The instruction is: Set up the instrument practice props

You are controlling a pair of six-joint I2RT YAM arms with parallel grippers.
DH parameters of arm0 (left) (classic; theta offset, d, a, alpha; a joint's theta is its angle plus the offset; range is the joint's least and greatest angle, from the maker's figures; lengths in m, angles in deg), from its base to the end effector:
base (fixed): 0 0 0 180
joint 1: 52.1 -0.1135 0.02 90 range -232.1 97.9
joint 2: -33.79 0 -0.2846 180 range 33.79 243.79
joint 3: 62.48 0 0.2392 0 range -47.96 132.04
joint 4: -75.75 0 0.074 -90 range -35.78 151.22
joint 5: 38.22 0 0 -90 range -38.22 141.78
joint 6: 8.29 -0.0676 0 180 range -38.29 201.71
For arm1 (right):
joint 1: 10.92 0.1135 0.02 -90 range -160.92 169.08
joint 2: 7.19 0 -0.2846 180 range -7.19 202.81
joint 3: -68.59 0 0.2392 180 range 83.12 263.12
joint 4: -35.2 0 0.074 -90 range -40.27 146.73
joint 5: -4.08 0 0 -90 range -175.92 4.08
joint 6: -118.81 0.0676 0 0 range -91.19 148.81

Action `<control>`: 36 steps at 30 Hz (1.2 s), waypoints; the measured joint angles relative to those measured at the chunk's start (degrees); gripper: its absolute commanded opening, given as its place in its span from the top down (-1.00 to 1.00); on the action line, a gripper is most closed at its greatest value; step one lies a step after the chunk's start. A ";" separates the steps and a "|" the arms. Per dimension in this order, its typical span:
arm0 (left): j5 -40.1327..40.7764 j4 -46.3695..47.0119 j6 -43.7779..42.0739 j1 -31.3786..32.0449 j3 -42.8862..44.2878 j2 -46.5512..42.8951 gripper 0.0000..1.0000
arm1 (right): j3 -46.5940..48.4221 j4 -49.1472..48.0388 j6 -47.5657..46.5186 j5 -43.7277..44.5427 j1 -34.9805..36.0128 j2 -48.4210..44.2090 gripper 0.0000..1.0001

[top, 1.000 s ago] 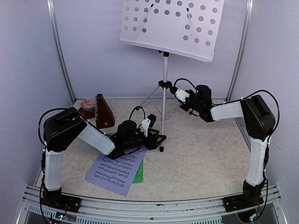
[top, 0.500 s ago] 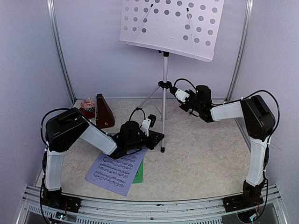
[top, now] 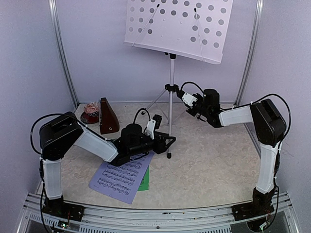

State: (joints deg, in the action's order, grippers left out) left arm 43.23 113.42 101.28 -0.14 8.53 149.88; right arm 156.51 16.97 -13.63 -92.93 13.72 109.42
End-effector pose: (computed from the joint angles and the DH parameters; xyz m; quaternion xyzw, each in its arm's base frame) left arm 0.2717 -0.3635 0.1816 0.2562 0.7058 -0.4301 0.5013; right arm 0.4475 0.2143 0.2275 -0.4565 0.6178 -0.0524 0.6381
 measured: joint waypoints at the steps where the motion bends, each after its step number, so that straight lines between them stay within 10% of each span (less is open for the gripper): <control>1: 0.26 0.35 0.63 -0.20 0.02 0.66 -0.08 | -0.02 -0.04 0.02 0.07 0.04 0.00 1.00; 8: -1.46 0.90 4.15 -2.23 4.76 8.94 0.07 | -0.09 -0.17 0.09 0.35 0.13 0.00 1.00; 20: -4.63 -1.14 7.67 -3.32 6.10 10.08 0.92 | -0.07 -0.31 -0.11 2.27 1.03 0.24 1.00; 36: -3.87 -4.04 8.17 -3.32 2.36 5.46 1.00 | -0.13 -0.37 0.11 4.00 2.08 0.44 1.00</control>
State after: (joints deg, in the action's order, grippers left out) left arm 39.36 109.38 109.46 -3.46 10.89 155.35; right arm 156.37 16.60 -13.52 -88.93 15.80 109.86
